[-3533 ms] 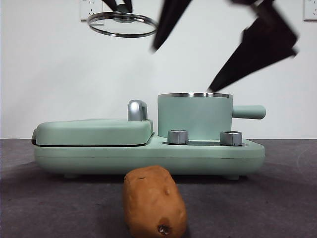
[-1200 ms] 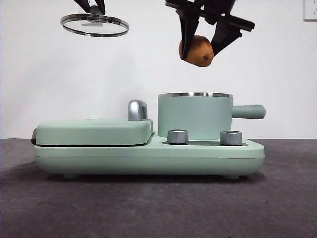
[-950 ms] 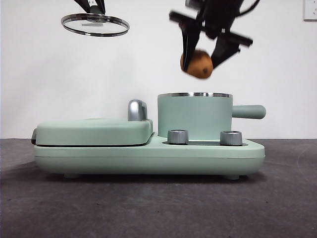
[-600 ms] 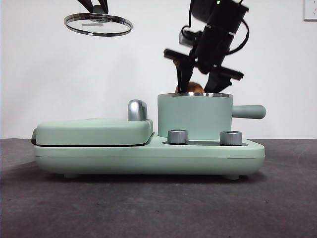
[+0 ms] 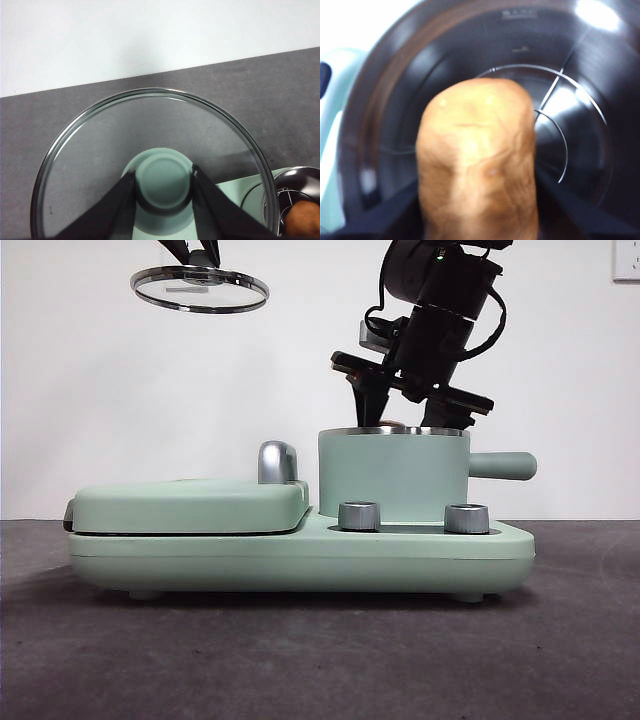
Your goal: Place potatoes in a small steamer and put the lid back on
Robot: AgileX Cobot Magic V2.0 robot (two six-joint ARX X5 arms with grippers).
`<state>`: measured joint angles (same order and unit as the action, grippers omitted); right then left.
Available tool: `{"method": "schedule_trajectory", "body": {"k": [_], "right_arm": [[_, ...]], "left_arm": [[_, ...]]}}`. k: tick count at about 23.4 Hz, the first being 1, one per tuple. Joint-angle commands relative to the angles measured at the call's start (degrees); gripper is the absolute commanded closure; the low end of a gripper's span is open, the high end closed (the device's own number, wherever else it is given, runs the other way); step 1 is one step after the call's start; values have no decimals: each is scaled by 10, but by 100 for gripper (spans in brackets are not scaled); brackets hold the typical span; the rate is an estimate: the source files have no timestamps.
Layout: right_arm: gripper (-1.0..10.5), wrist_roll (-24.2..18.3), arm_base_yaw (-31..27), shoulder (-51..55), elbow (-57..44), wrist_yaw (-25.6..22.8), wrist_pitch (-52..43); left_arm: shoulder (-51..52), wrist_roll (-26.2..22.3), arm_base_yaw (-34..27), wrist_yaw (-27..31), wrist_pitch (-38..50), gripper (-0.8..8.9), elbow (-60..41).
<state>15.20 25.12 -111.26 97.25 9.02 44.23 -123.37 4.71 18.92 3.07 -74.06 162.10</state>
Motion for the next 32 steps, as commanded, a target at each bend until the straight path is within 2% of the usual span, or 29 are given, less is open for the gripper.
{"method": "schedule_trajectory", "body": {"k": [1,4,8,11,16,18,22,26,32], "right_arm": [[525,-4,3,-8,12,-4,-6],[524,-2,3,-6,54,-1,9],[524,-23,3,20,162,-4,115],[524,-40,3,83,176,-7,174],[524,-54,7,215,171,-93,267],[524,-56,7,260,161,-108,298],[524,-56,7,337,116,-142,332],[524,-56,7,437,27,-135,313],[524,-55,15,658,-186,-133,224]], "left_arm": [[3,5,3,1,12,806,27],[3,7,3,1,10,806,27],[3,7,7,1,2,806,27],[3,9,11,1,-1,806,26],[3,9,27,-2,-6,806,26],[3,9,38,-2,-12,806,26],[1,9,59,-2,-19,807,26],[-3,9,88,-2,-25,807,26],[-31,9,154,-2,-22,806,26]]}}
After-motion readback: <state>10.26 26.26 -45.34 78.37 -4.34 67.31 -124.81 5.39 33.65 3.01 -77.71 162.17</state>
